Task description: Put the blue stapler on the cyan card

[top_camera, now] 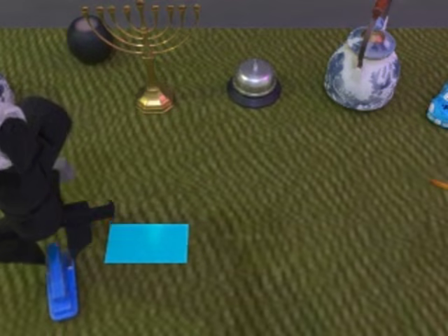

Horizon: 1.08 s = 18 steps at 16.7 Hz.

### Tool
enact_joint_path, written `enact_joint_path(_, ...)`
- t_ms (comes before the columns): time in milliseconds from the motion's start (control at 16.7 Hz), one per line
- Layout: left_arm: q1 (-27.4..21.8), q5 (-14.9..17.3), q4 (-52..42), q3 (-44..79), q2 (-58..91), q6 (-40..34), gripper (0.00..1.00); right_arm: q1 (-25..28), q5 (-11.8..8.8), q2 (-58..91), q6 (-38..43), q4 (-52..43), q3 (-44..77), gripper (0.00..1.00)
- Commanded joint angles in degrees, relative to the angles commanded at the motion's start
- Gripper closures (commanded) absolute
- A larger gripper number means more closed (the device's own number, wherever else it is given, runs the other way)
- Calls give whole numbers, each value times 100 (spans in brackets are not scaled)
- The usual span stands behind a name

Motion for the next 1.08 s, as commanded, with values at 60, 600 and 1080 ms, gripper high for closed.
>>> enact_joint_path(60,6,0,-198,129,-69,-6,100,0,0,0,0,0,0,0)
enact_joint_path(600,95,-1,-2176,1256,-901,-31,100,0,0,0,0,0,0,0)
enact_joint_path(1080,-206,-8,-2265,1557,-597,599,100,0,0,0,0,0,0,0)
